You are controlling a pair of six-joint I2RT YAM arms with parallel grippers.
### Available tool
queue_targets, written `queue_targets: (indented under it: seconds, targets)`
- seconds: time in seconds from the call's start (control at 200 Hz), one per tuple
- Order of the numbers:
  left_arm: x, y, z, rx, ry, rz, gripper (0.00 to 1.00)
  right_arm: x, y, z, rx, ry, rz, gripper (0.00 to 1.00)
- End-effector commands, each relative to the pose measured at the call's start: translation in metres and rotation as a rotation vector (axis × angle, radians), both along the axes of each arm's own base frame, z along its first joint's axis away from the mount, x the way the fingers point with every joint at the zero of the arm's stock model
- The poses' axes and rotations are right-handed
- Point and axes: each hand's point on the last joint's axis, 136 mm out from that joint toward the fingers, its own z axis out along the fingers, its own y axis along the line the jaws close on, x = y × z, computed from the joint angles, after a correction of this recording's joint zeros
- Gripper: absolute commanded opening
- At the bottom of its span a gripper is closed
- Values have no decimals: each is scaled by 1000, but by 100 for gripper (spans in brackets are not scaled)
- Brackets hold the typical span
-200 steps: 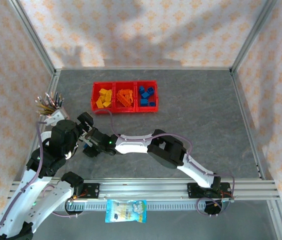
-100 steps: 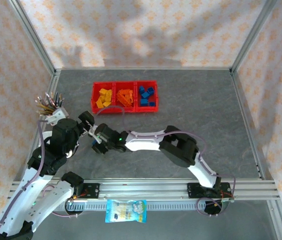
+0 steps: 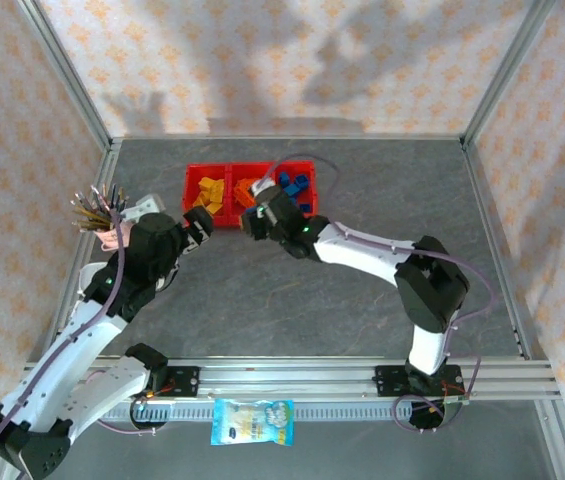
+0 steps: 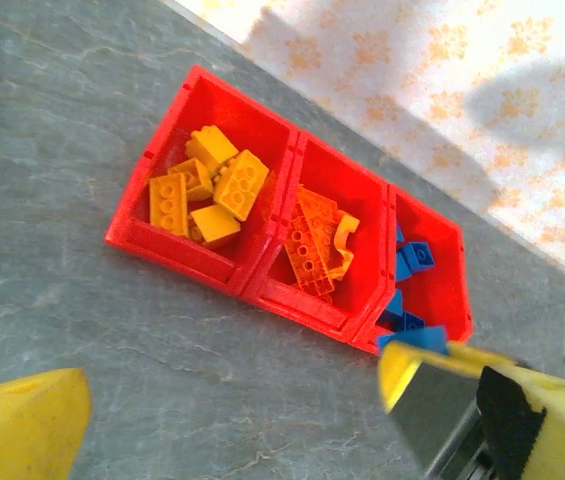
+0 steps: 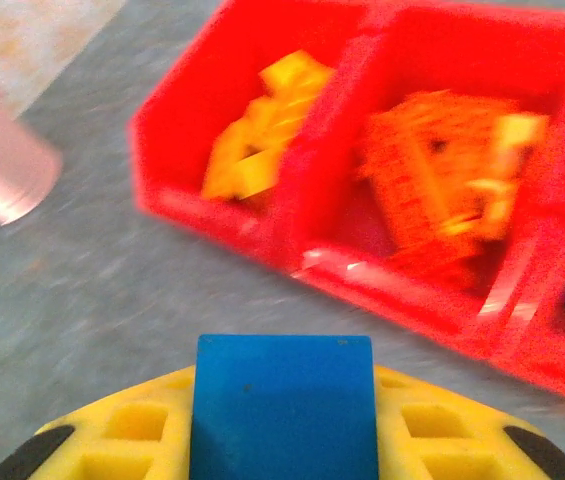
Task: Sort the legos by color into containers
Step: Place the lego in the container, then reset both arms
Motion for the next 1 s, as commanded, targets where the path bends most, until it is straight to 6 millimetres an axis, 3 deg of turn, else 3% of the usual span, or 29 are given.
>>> queue_targets:
  seconds: [0.0, 0.14, 0.425, 0.501, 0.631, 0.786, 0.881, 0.996]
  targets:
    - [19, -13, 22, -32, -80, -45, 100, 37, -46, -4, -35, 22, -175, 26]
    - [32, -21, 13, -32, -74, -54, 100, 76, -71, -15, -89, 8, -275, 26]
    - [50, -28, -12, -23, -39, -52, 100, 139, -77, -37, -183, -15, -347, 26]
    - [52, -28, -16, -17, -32, -49, 100, 148, -77, -36, -181, -11, -350, 36]
    - [52, -25, -21, -9, -30, -36, 100, 152, -76, -18, -169, -45, -348, 52]
    - [52, -21, -23, 3, -30, -20, 99, 149, -77, 9, -144, -71, -343, 62]
    - [52, -15, -20, 27, -39, 3, 99, 138, -80, 28, -108, -89, -329, 68]
    - [50, 1, -21, 89, -53, 64, 100, 117, -98, 49, -71, -114, -352, 78]
